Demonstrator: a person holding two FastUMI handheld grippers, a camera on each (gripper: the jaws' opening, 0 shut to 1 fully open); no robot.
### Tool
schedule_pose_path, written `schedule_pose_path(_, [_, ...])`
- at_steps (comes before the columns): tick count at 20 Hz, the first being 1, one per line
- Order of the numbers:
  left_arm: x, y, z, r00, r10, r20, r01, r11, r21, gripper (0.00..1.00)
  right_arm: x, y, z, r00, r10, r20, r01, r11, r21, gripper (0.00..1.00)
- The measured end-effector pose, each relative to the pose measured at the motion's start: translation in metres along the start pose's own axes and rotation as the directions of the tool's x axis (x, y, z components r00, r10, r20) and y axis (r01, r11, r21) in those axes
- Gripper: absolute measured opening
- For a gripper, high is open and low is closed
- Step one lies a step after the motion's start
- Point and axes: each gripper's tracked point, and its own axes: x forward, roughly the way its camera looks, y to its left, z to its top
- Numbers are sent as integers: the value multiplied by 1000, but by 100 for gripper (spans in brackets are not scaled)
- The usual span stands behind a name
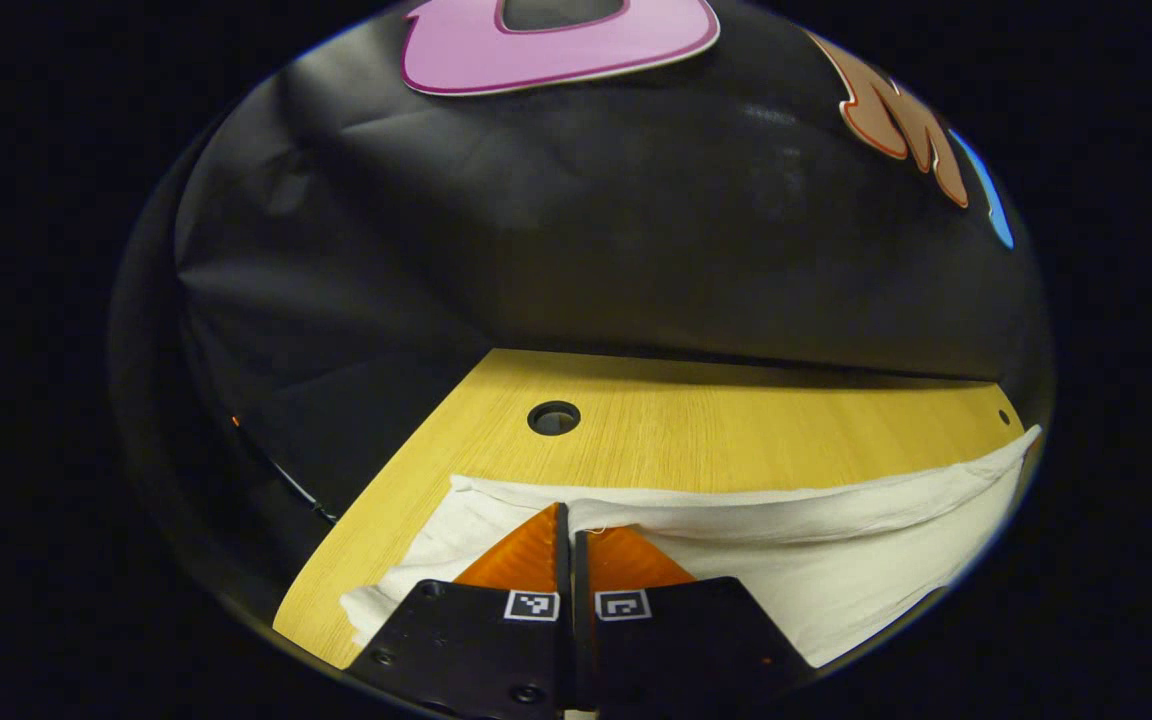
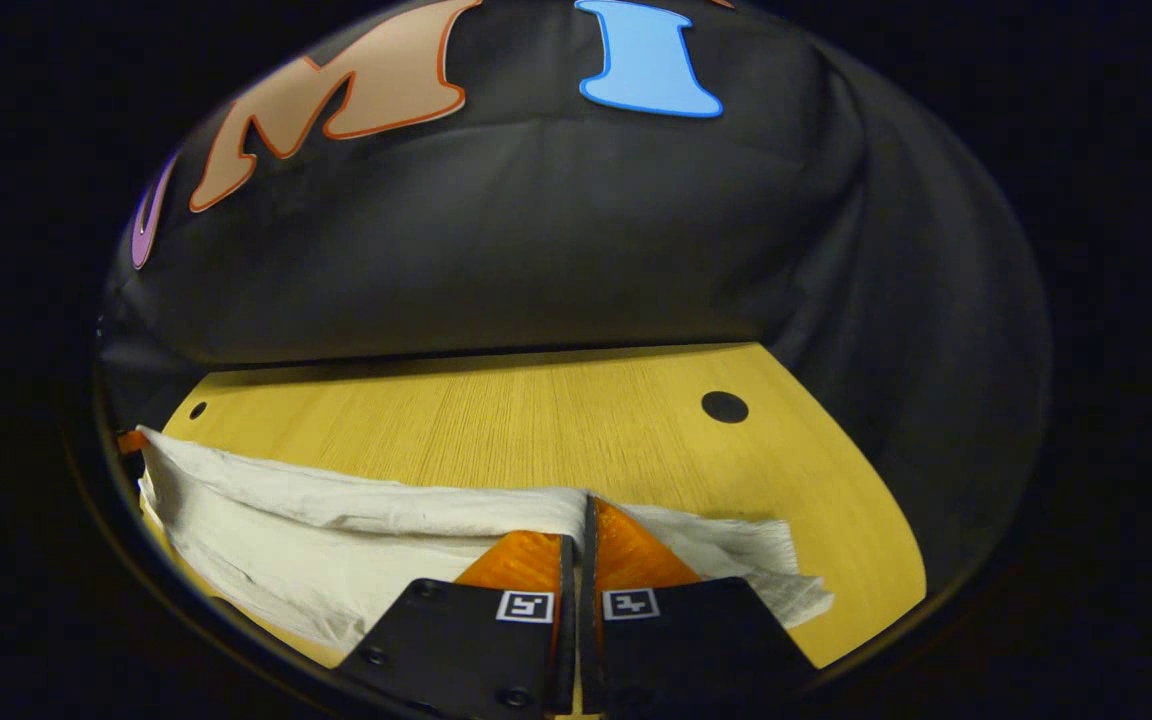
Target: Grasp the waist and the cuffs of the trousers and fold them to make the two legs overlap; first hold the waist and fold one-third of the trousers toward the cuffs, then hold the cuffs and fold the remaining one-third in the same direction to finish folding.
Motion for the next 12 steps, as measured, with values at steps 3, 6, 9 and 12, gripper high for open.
schedule_pose_path(3, [19, -1, -17, 999, 14, -50, -13, 999, 37, 2, 25, 2, -11, 999, 20, -26, -19, 999, 42, 14])
schedule_pose_path(6, [17, -8, -27, 998, -15, -63, 13, 1000, -28, 43, 32, 4, -13, 998, 45, -39, -42, 997, 67, 72])
schedule_pose_path(9, [8, -5, -19, 999, 5, -31, -8, 995, -98, 96, 15, -1, 0, 999, 49, 2, -49, 998, 44, 97])
schedule_pose_path(12, [6, -4, -13, 1000, 0, 15, 2, 990, -139, 95, -9, -21, 17, 999, 26, 36, -28, 999, 47, 93])
